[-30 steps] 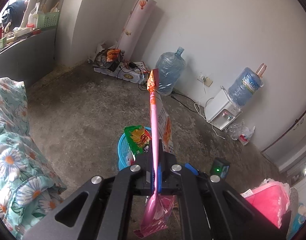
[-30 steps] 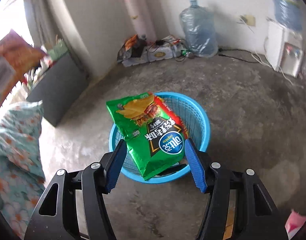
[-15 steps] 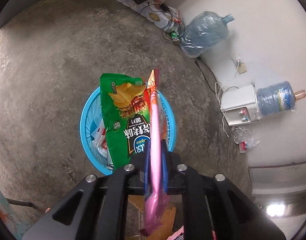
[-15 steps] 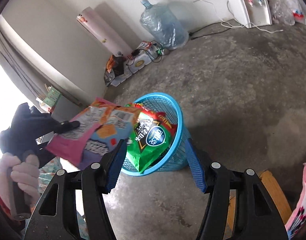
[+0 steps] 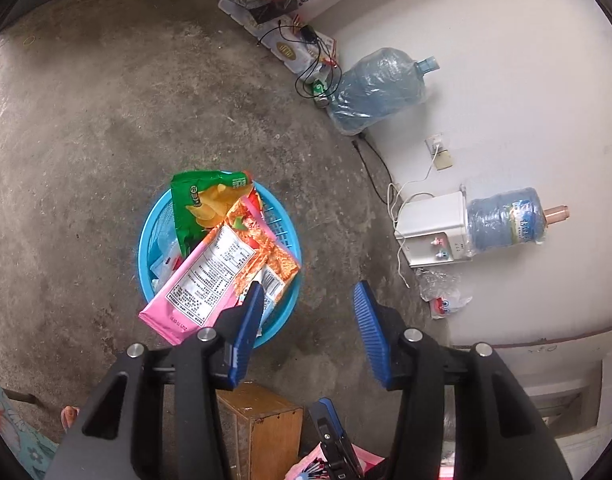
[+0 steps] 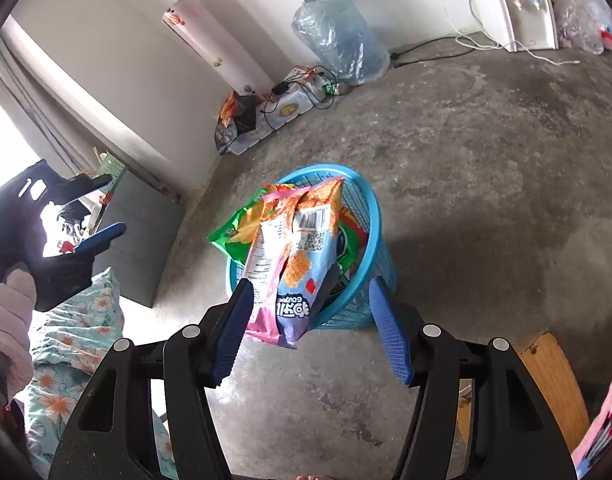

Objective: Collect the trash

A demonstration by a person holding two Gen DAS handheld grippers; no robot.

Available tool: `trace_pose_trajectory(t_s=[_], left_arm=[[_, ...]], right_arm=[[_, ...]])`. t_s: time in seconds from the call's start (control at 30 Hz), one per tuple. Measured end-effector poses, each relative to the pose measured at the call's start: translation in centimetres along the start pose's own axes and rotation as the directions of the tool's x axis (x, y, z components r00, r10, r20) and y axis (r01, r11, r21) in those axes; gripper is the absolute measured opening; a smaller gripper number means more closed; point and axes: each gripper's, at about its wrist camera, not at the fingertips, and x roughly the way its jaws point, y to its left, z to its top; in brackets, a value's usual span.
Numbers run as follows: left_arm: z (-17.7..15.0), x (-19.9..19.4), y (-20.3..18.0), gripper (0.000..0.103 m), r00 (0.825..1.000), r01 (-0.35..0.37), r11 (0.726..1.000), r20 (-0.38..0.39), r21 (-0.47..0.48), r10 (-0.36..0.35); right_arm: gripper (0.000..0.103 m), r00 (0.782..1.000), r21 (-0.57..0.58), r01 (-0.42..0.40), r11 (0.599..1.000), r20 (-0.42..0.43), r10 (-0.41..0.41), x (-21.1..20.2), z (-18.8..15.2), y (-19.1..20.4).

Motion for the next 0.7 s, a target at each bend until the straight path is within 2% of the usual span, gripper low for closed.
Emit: trace_pose_trajectory(t_s=[0.2,0.3,0.37,0.4,0.43,0.5,0.6,0.7], left_arm=[[-0.8,-9.4,-1.3,0.048,0.996,0.068,0.992,0.046,0.102,-0.073],[-2.2,-15.1,-0.9,0.049,0.995,0.045,0.984,0.079,0.172,-0.059],[-3.6,-18.9,0.5,0.05,0.994,0.04,0.979,0.096,0.199,-0.06],[-4.3,-20.8,1.3,0.051,0.993,0.035,0.978,0.107,0.204,-0.058],[-5.0,-22.8,2.3,0.052,0.991,0.032,0.979,0.118,0.203,-0.057],[-6.6,-26.6,4.5,0.053,0.988,0.016,0.981,0.149,0.191,-0.045],[-8.8,-32.0,8.1,0.054,0.975,-0.029,0.988,0.222,0.153,-0.005],[-10.8,-36.0,11.6,0.054,0.957,-0.064,0.995,0.286,0.079,0.039]], right_arm=[[0.057,0.998,-0.067,-0.054,0.996,-0.04,0.051,2.3,1.3,3.6],[0.053,0.989,-0.144,-0.039,0.989,-0.149,0.018,7.0,1.8,6.4],[0.051,0.97,-0.194,-0.015,0.981,-0.239,-0.032,11.3,1.5,7.5],[0.05,0.956,-0.195,0.004,0.981,-0.288,-0.061,13.5,1.2,7.4],[0.042,0.937,-0.185,0.035,0.982,-0.336,-0.097,15.7,1.0,6.8],[0.037,0.906,-0.163,0.105,0.981,-0.392,-0.162,19.0,0.7,4.9],[0.034,0.897,-0.078,0.135,0.988,-0.414,-0.156,21.3,1.1,1.9],[0.035,0.894,-0.087,0.168,0.982,-0.407,-0.189,22.5,1.9,1.4]])
